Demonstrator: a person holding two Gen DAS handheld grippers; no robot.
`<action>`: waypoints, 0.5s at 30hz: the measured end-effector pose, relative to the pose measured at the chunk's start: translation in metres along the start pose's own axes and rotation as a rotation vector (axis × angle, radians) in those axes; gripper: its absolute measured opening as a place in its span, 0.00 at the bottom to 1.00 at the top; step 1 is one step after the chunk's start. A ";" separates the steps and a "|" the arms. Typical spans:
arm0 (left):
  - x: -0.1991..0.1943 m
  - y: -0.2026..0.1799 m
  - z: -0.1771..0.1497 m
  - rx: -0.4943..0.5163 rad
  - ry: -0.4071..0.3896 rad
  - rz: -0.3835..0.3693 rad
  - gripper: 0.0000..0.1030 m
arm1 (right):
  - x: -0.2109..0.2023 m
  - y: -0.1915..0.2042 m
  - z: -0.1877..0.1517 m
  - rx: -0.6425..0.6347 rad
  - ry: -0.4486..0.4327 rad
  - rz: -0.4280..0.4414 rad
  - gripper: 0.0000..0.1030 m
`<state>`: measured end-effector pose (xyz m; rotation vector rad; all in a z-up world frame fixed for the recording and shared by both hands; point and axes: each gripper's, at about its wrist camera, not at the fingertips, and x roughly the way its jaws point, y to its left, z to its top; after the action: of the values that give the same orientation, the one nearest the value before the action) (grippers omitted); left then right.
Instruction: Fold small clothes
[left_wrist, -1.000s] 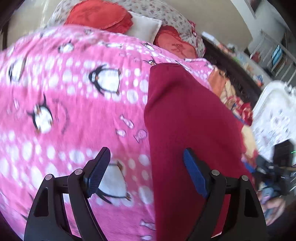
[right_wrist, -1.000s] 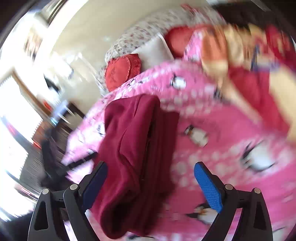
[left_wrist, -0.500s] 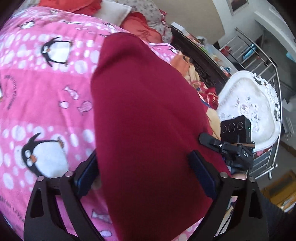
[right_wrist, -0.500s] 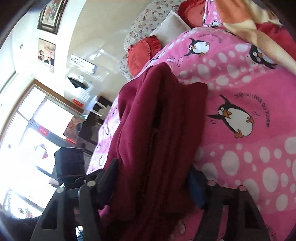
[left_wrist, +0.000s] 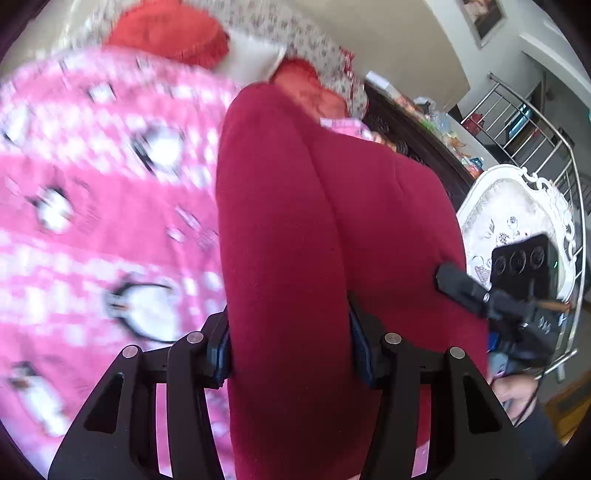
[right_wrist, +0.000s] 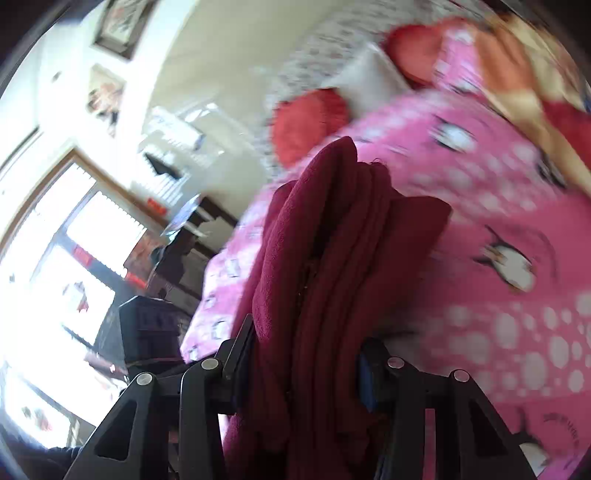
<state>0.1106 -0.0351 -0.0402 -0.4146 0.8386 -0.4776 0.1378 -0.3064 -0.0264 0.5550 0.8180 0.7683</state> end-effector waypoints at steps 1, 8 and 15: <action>-0.014 0.003 0.001 0.008 -0.015 0.019 0.49 | 0.005 0.013 0.001 -0.018 0.005 0.015 0.44; -0.062 0.054 0.025 0.008 -0.052 0.189 0.53 | 0.084 0.045 -0.003 -0.042 0.046 0.080 0.45; -0.045 0.073 0.013 0.055 0.017 0.302 0.65 | 0.098 0.020 -0.012 0.105 0.069 -0.047 0.49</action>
<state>0.1122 0.0523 -0.0433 -0.2272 0.8853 -0.2237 0.1636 -0.2159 -0.0616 0.6032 0.9367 0.7071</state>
